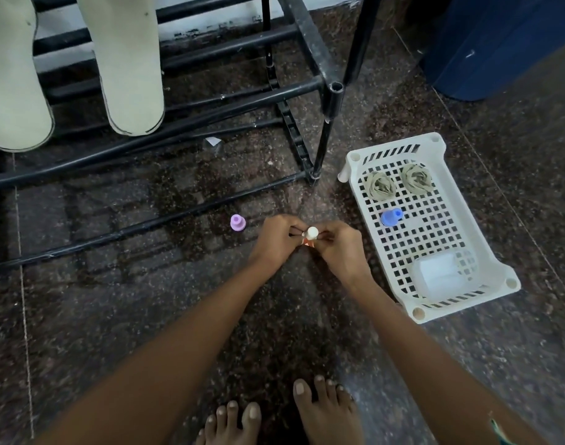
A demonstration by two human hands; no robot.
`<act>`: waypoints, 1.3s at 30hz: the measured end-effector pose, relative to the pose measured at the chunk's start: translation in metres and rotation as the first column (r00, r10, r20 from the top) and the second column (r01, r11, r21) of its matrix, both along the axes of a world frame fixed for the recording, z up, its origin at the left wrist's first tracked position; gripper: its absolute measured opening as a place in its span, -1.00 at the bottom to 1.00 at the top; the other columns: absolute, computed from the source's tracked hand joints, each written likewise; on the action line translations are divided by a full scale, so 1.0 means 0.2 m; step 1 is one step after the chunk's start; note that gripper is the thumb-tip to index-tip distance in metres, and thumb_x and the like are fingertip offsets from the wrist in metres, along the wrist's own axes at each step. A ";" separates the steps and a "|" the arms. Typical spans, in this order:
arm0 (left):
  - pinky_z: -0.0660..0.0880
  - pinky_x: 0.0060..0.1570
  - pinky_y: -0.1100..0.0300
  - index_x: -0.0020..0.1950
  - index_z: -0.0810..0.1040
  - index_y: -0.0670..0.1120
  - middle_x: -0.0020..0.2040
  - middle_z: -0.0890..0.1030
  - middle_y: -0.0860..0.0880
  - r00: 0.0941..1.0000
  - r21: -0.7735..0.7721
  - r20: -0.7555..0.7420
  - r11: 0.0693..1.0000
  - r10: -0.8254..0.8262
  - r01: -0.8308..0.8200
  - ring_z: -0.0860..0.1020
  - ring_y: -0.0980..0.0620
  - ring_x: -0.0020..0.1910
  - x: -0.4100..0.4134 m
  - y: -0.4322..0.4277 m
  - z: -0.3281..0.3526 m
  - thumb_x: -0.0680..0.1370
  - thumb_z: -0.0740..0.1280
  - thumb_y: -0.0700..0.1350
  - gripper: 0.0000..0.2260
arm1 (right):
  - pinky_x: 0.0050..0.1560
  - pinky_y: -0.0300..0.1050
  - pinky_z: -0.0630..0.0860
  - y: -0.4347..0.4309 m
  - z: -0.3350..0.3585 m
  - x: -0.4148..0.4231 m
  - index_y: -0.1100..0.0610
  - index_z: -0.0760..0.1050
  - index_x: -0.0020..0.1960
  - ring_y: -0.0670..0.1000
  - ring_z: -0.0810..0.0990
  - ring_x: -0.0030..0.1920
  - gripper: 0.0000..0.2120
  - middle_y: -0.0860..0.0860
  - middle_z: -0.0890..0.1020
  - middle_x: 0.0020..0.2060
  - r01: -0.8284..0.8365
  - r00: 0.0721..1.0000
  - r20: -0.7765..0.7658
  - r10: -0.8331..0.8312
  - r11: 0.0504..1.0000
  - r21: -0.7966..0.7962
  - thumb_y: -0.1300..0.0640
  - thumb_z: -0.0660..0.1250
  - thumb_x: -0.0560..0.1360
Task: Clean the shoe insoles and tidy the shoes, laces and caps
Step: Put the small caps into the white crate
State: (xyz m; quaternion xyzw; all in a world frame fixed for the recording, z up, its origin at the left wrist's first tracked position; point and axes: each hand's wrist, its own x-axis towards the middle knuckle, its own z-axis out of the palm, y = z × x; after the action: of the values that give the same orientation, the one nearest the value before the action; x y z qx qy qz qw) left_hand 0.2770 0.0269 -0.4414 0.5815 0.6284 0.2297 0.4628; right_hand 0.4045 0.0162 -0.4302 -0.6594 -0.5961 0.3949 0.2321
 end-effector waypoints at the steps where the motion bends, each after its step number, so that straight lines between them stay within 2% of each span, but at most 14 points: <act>1: 0.47 -0.11 0.43 -0.01 0.64 -0.28 -0.04 0.67 -0.19 1.000 0.016 0.012 1.000 -0.005 0.005 0.61 0.03 -0.10 0.01 0.01 0.02 0.40 0.36 -0.44 -0.79 | -0.13 -0.36 0.44 0.01 0.02 0.01 0.27 0.60 -0.04 -0.05 0.54 -0.17 -0.84 0.07 0.62 -0.15 0.014 1.000 -0.003 -0.014 1.000 0.009 0.38 0.36 0.39; 4: 0.51 -0.06 0.30 0.00 0.64 -0.26 -0.05 0.67 -0.18 0.998 0.055 0.053 0.998 -0.029 0.026 0.63 0.00 -0.09 0.05 0.05 0.09 0.41 0.37 -0.42 -0.80 | -0.05 -0.29 0.46 0.04 0.08 0.06 0.25 0.59 -0.01 -0.05 0.55 -0.14 -0.82 0.06 0.63 -0.14 0.047 0.999 -0.006 -0.047 0.998 0.046 0.37 0.37 0.40; 6: 0.53 -0.05 0.26 0.01 0.64 -0.25 -0.05 0.67 -0.17 0.997 0.078 0.068 0.996 -0.044 0.039 0.63 -0.02 -0.08 0.09 0.08 0.13 0.42 0.37 -0.42 -0.79 | -0.07 -0.33 0.47 0.06 0.12 0.11 0.25 0.59 0.00 -0.06 0.56 -0.17 -0.80 0.07 0.63 -0.14 0.071 0.997 -0.024 -0.070 0.996 0.058 0.38 0.38 0.39; 8: 0.49 -0.12 0.40 0.01 0.64 -0.26 -0.05 0.66 -0.13 0.996 0.113 0.068 0.992 -0.066 0.058 0.61 0.03 -0.11 0.14 0.12 0.18 0.43 0.36 -0.43 -0.79 | -0.14 -0.47 0.43 0.08 0.17 0.16 0.25 0.59 -0.01 -0.14 0.53 -0.24 -0.80 0.02 0.60 -0.18 0.102 0.994 -0.044 -0.099 0.992 0.069 0.39 0.37 0.38; 10: 0.43 -0.21 0.53 0.02 0.63 -0.28 -0.06 0.65 -0.12 0.993 0.147 0.058 0.985 -0.101 0.092 0.56 0.09 -0.15 0.19 0.15 0.22 0.43 0.35 -0.43 -0.80 | -0.20 -0.52 0.40 0.10 0.21 0.22 0.25 0.59 -0.01 -0.16 0.50 -0.26 -0.80 0.01 0.58 -0.20 0.140 0.989 -0.050 -0.137 0.986 0.084 0.39 0.37 0.38; 13: 0.44 -0.20 0.54 0.05 0.62 -0.31 -0.04 0.64 -0.13 0.987 0.166 0.082 0.978 -0.141 0.126 0.54 0.09 -0.14 0.28 0.20 0.27 0.43 0.37 -0.41 -0.79 | -0.21 -0.50 0.40 0.12 0.25 0.30 0.25 0.59 0.00 -0.07 0.52 -0.20 -0.80 0.02 0.59 -0.18 0.179 0.984 -0.047 -0.175 0.977 0.119 0.36 0.39 0.38; 15: 0.49 -0.13 0.44 0.05 0.62 -0.31 -0.04 0.64 -0.14 0.983 0.188 0.084 0.971 -0.164 0.146 0.55 0.08 -0.13 0.35 0.24 0.28 0.42 0.39 -0.39 -0.79 | -0.21 -0.50 0.39 0.13 0.27 0.37 0.25 0.59 0.01 -0.06 0.52 -0.17 -0.80 0.02 0.58 -0.17 0.206 0.979 -0.038 -0.202 0.968 0.142 0.35 0.38 0.39; 18: 0.50 -0.08 0.33 0.02 0.62 -0.31 -0.02 0.65 -0.20 0.975 0.207 0.055 0.958 -0.215 0.199 0.58 0.01 -0.11 0.47 0.29 0.29 0.41 0.40 -0.39 -0.80 | -0.20 -0.53 0.38 0.14 0.28 0.45 0.23 0.59 0.02 -0.06 0.54 -0.15 -0.81 -0.01 0.58 -0.16 0.245 0.969 -0.023 -0.244 0.956 0.159 0.34 0.35 0.42; 23: 0.52 0.00 0.06 -0.01 0.63 -0.26 -0.05 0.65 -0.20 0.946 0.176 -0.076 0.929 -0.317 0.325 0.61 -0.11 -0.05 0.66 0.37 0.25 0.45 0.33 -0.38 -0.83 | -0.09 -0.35 0.43 0.16 0.24 0.58 0.22 0.57 0.08 -0.08 0.55 -0.12 -0.77 0.04 0.61 -0.07 0.310 0.947 0.036 -0.320 0.935 0.170 0.33 0.35 0.43; 28: 0.51 -0.01 0.07 0.05 0.61 -0.22 -0.01 0.62 -0.19 0.903 0.138 -0.228 0.907 -0.363 0.399 0.59 -0.12 -0.02 0.79 0.40 0.23 0.53 0.27 -0.28 -0.83 | -0.10 -0.34 0.43 0.18 0.19 0.67 0.22 0.57 0.09 -0.09 0.55 -0.14 -0.77 0.13 0.64 -0.04 0.330 0.934 0.094 -0.345 0.933 0.146 0.33 0.34 0.44; 32: 0.50 -0.04 0.09 0.04 0.59 -0.24 -0.03 0.62 -0.20 0.881 0.094 -0.268 0.900 -0.389 0.426 0.59 -0.13 -0.03 0.86 0.42 0.20 0.55 0.26 -0.22 -0.83 | -0.18 -0.47 0.33 0.22 0.15 0.72 0.23 0.55 0.12 -0.08 0.53 -0.15 -0.74 0.14 0.64 -0.03 0.340 0.923 0.152 -0.354 0.933 0.115 0.33 0.34 0.43; 34: 0.45 -0.08 0.12 0.04 0.58 -0.23 -0.04 0.62 -0.19 0.869 0.074 -0.295 0.897 -0.398 0.436 0.58 -0.13 -0.03 0.88 0.43 0.18 0.55 0.25 -0.22 -0.83 | -0.20 -0.48 0.33 0.23 0.12 0.73 0.24 0.55 0.11 -0.06 0.53 -0.16 -0.74 0.15 0.64 -0.03 0.336 0.922 0.166 -0.350 0.936 0.107 0.35 0.33 0.44; 39: 0.49 -0.06 0.09 0.07 0.59 -0.23 -0.01 0.62 -0.19 0.851 0.040 -0.320 0.891 -0.418 0.452 0.58 -0.14 -0.02 0.89 0.43 0.14 0.54 0.24 -0.27 -0.82 | -0.21 -0.43 0.35 0.24 0.10 0.74 0.26 0.56 0.09 -0.03 0.53 -0.17 -0.76 0.18 0.63 -0.03 0.299 0.931 0.187 -0.312 0.950 0.094 0.37 0.32 0.43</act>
State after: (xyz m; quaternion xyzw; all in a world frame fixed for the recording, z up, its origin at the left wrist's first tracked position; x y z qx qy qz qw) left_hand 0.4545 0.1139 -0.4131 0.7621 0.5295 0.0624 0.3673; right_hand 0.5516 0.0639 -0.4106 -0.7725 -0.5190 0.2664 0.2508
